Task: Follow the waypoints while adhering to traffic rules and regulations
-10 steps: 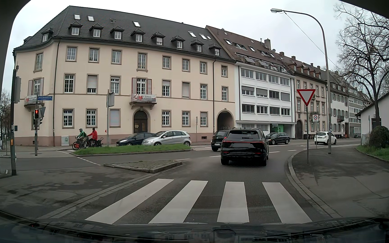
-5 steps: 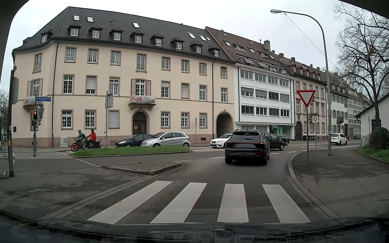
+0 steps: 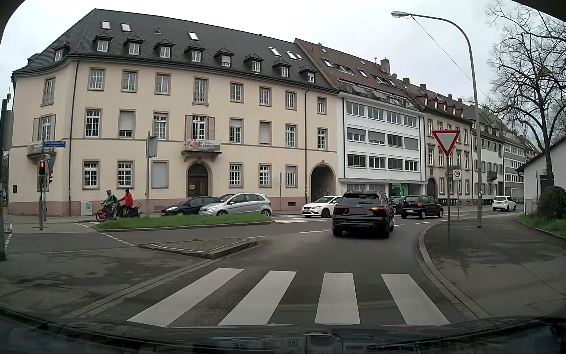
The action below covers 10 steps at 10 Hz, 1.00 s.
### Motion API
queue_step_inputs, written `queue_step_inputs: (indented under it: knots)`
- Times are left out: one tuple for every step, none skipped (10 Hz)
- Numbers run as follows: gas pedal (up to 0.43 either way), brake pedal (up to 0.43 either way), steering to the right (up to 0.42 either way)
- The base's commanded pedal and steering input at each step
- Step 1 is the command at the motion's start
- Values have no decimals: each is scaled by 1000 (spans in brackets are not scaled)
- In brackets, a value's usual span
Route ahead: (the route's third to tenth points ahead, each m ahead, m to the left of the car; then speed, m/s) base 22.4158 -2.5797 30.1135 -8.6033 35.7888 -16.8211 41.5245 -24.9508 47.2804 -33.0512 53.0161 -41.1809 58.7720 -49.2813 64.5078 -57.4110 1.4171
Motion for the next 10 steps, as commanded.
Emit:
queue_step_inputs:
  knots:
    - [299, 0, 105]
    - [299, 0, 105]
    - [299, 0, 104]
    - [299, 0, 104]
    - [299, 0, 103]
    - [299, 0, 100]
    - [299, 0, 97]
    - [299, 0, 95]
    - [299, 0, 95]
    - [299, 0, 95]
